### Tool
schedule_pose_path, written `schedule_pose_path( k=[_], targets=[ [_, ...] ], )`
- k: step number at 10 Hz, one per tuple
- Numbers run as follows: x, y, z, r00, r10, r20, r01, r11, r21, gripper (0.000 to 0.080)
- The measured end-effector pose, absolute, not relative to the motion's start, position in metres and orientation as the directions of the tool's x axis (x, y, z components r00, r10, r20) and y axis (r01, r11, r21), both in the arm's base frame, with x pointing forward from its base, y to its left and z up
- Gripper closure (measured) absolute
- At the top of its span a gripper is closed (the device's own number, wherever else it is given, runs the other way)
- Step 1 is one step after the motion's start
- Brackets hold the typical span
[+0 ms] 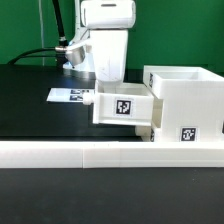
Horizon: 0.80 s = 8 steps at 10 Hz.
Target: Assemble drawer
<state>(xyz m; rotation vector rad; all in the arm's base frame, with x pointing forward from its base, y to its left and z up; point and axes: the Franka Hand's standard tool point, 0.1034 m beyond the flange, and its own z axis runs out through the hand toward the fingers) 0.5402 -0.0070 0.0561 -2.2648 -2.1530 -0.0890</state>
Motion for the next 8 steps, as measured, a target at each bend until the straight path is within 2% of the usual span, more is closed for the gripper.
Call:
schedule_pose_path(
  k=[2, 8],
  targets=[
    [0.5383, -0.0058, 0.0568, 0.022, 0.999, 0.04, 1.0, -0.022, -0.01, 0.0758],
    [0.5382, -0.0024, 0.058, 0.023, 0.999, 0.042, 0.999, -0.022, -0.024, 0.0758]
  ],
)
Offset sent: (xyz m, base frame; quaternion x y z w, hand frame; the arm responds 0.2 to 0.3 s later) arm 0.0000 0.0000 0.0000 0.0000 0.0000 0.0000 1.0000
